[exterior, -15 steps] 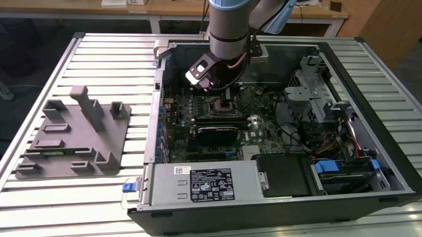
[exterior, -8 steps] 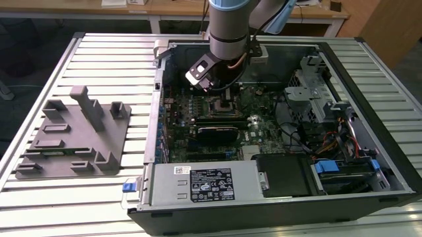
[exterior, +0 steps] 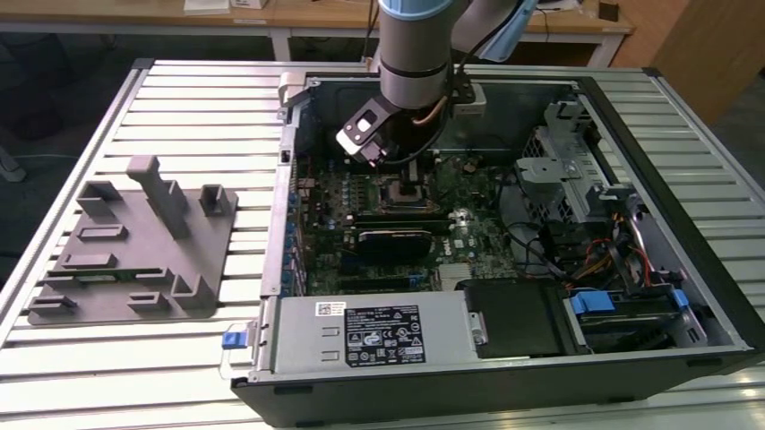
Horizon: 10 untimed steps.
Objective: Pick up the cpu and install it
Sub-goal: 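Place the cpu into insertion slot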
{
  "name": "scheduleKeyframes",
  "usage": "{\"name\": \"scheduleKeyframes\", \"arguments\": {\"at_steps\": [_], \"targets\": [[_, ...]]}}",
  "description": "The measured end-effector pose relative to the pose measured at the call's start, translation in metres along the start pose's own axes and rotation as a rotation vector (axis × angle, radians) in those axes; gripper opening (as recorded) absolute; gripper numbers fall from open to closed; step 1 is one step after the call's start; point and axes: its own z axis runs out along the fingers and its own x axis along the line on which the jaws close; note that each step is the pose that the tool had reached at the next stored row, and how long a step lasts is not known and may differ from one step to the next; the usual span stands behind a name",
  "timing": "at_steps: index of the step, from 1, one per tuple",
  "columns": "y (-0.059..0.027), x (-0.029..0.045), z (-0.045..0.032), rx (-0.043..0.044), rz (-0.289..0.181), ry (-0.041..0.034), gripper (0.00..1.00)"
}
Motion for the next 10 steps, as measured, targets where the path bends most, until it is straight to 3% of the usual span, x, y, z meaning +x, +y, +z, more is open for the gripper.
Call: {"name": "scheduleKeyframes", "arguments": {"at_steps": [5, 10], "targets": [[0.0002, 0.0002, -0.0011, -0.0009, 0.000, 0.0013, 0.11], [0.0007, 0.0002, -0.0107, -0.0002, 0.000, 0.0002, 0.11]]}}
